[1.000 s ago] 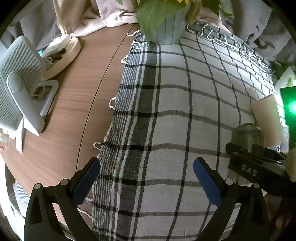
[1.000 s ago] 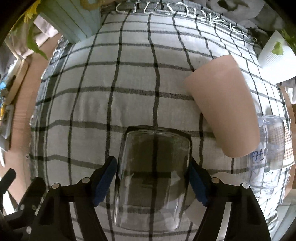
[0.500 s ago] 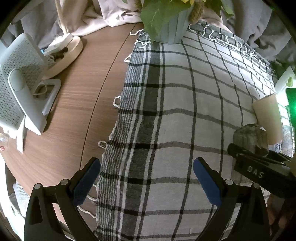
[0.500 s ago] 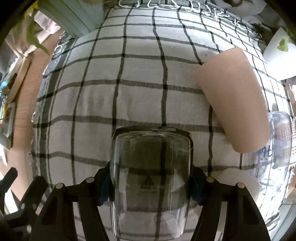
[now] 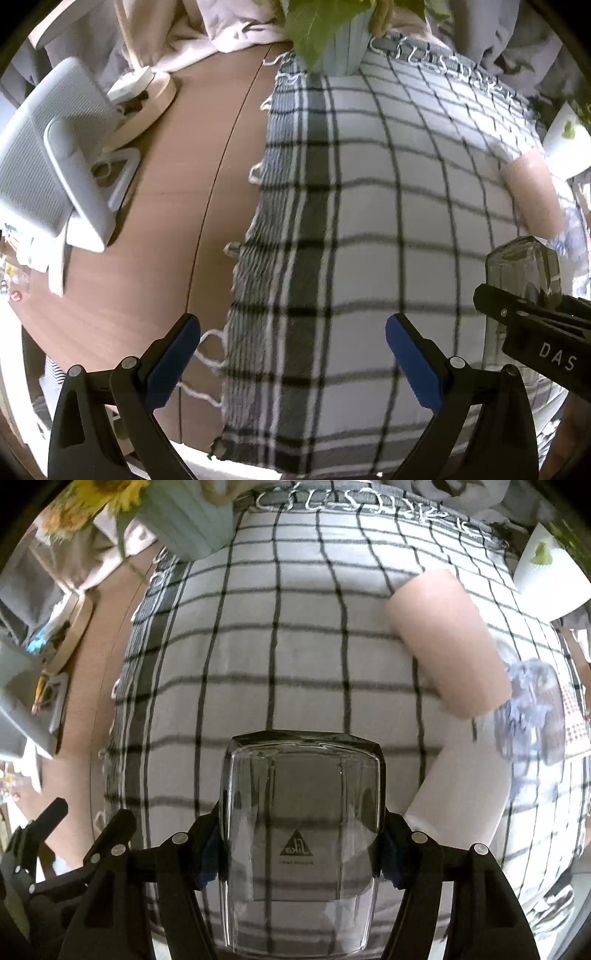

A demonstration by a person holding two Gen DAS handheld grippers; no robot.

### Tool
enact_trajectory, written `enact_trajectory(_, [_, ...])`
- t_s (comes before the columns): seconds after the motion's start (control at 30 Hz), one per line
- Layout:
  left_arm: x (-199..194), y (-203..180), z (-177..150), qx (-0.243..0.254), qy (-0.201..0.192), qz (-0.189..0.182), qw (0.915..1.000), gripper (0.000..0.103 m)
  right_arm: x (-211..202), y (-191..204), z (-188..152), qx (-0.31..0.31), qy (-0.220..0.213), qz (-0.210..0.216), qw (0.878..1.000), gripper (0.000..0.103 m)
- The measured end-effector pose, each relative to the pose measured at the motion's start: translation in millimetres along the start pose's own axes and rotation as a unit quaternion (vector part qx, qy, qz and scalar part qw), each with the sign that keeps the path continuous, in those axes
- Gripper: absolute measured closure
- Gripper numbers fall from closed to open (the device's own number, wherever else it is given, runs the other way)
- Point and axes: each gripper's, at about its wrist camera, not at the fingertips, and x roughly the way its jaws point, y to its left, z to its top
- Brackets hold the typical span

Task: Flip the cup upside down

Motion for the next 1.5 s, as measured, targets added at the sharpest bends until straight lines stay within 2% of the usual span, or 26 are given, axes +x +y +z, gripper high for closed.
enact_trajectory(0.17, [5.9,11.4,-14.1,-0.006,0.015,0.008,0.9998,0.001,13.9,21.5,-27.3,0.006,0.03,0.018,0.999,0.036])
enact_trajectory(0.4, [6.9,15.1,-23.7,-0.007,0.019,0.014,0.9997,0.001,29.3,30.4,-44.5,0.005,0.043,0.021,0.999,0.036])
enact_trajectory(0.87, [5.2,18.6,-25.4,-0.01,0.022,0.025,0.9994,0.001,51.3,46.6,-31.4,0.002,0.049,0.016,0.999,0.034])
enact_trajectory(1.03, [1.4,19.3,-27.0,-0.018,0.021,0.031,0.9992,0.001,42.0,48.3,-34.8,0.001,0.037,0.019,0.999,0.024])
enact_trajectory(1.37, [-19.6,3.4,-26.1,-0.015,0.017,0.002,0.9997,0.001,-10.3,46.3,-48.2,-0.01,-0.016,0.021,1.0,0.023])
enact_trajectory(1.5, [-27.4,-15.1,-23.3,-0.002,0.016,-0.011,0.9998,0.001,-34.9,26.7,-54.3,0.003,-0.042,0.027,0.999,0.023])
